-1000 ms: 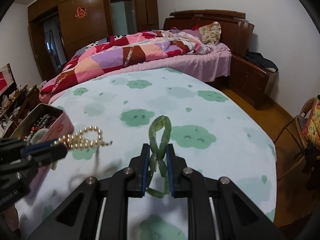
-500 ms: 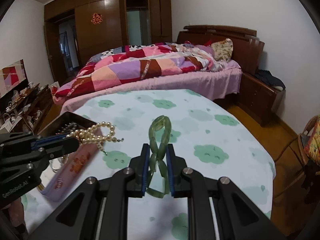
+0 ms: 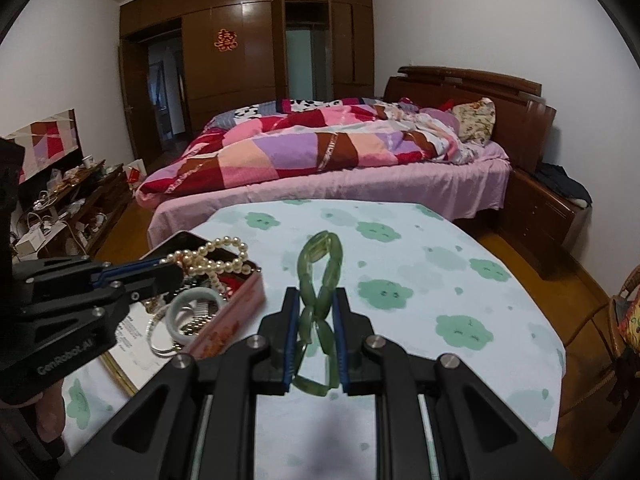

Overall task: Organize jewelry
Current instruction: 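Carry the pearl necklace over the tin with the left gripper while the right gripper carries the green bracelet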

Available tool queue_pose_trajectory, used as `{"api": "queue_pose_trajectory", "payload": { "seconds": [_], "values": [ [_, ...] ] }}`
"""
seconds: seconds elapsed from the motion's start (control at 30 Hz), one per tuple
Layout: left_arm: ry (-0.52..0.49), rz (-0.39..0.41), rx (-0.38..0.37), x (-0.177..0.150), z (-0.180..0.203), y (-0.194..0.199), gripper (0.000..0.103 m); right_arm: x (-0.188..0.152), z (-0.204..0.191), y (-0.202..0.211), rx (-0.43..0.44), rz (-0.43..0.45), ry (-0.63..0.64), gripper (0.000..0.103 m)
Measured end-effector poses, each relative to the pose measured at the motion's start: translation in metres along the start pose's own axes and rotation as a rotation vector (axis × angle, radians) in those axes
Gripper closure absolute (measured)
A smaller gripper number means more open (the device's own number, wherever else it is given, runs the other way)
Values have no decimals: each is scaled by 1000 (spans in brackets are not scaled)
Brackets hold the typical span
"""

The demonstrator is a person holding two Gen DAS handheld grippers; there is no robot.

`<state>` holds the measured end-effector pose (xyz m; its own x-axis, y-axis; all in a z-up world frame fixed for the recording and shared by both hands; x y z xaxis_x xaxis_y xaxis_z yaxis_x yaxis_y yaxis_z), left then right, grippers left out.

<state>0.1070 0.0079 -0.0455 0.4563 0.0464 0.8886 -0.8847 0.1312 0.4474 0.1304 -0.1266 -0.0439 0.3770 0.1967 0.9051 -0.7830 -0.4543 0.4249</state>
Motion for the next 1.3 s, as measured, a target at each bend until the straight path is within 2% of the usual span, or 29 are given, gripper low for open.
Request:
{"api": "queue_pose_trajectory", "payload": {
  "seconds": [0.93,1.3],
  "values": [
    [61,-24,114,-16,-59,14,97,1,-77,-17,143,-18,110,84],
    [72,-34,139,-25,-72,18,97,-3,-94,-21,166,-33,139,84]
  ]
}}
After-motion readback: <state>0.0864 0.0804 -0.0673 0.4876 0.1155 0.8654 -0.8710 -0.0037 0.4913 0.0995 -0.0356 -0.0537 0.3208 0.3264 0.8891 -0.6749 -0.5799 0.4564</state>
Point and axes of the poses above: each gripper's, at about its wrist camera, not at the fingertips, and y roughly against the way its jaws point, z to its right, x to its top, the point moved 3 cm from there along -y, roughly the way its jaws point, and after that the axes turned 9 degrees about z, right-handed, at the moved point
